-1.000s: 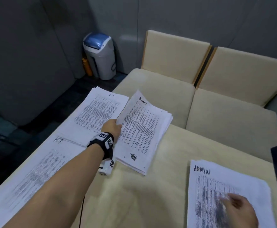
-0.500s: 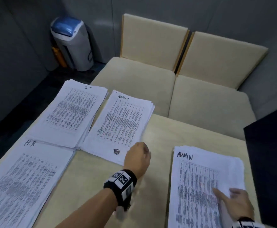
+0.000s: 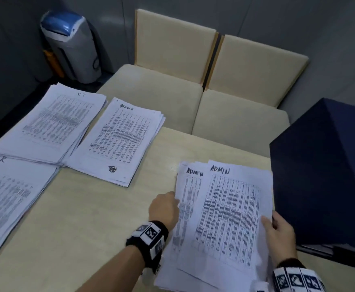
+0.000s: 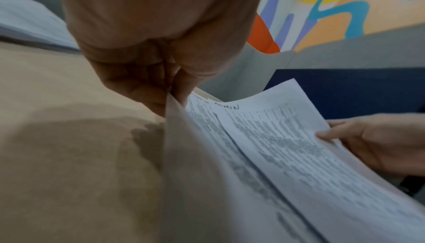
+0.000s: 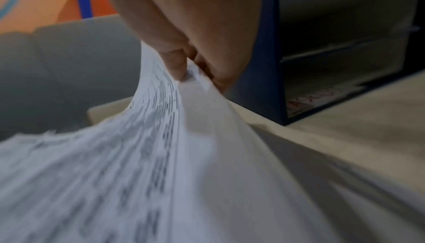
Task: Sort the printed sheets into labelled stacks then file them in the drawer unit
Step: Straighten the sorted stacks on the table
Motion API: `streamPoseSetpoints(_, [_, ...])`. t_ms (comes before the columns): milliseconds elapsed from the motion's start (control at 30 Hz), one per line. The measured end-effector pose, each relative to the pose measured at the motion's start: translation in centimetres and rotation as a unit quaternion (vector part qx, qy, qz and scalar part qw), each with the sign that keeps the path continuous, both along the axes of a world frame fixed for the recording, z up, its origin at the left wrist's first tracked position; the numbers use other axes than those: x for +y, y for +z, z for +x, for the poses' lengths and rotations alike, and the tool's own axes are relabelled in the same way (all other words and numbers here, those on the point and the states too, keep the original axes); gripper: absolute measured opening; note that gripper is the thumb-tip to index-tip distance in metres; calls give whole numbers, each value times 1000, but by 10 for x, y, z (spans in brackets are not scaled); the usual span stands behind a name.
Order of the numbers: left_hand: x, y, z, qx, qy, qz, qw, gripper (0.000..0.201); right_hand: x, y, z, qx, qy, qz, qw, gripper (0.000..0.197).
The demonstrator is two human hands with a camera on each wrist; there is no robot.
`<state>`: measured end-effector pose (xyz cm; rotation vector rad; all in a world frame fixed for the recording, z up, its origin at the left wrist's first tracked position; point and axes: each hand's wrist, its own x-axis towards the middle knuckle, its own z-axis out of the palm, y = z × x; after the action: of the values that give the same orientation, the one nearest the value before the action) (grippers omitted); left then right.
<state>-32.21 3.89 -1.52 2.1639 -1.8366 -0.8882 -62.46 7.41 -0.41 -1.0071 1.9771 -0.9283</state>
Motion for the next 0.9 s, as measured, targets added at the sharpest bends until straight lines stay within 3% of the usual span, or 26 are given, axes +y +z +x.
streamPoseSetpoints(100, [-2, 11, 1, -98, -65, -10, 993, 35, 3, 9, -1, -174, -45, 40, 983, 30])
streamPoseSetpoints(167, [-4, 21, 2, -151, -88, -20, 985, 46, 1, 13, -3, -231, -55, 81, 968, 30])
streamPoseSetpoints(267, [-8, 28, 1, -179, -106, -43, 977, 45, -3, 17, -1, -239, -37, 110, 964, 19])
streamPoseSetpoints(367, [-8, 27, 3, -154, -112, -50, 980, 41, -3, 14, 2, -220, -22, 82, 972, 16])
streamPoseSetpoints(467, [-9, 23, 5, -67, -99, -53, 991, 29, -4, 15, 6, -282, -42, 54, 957, 24])
streamPoseSetpoints(567, [-7, 21, 12, 116, -38, -62, 991, 42, -4, 11, 10, -339, -71, 66, 936, 25])
streamPoseSetpoints(633, [0, 27, 13, 287, 13, -58, 956, 45, -6, 3, 8, -336, -100, 55, 935, 20])
streamPoseSetpoints(700, [7, 35, 12, 415, 70, -33, 906, 39, -9, 2, 10, -351, -104, 46, 929, 33])
streamPoseSetpoints(767, [9, 39, 12, 467, 111, -25, 877, 29, -11, 9, 15, -354, -74, 55, 931, 27])
streamPoseSetpoints(900, [7, 34, 13, 485, 171, -27, 857, 22, -10, 15, 15, -299, -66, 41, 951, 25])
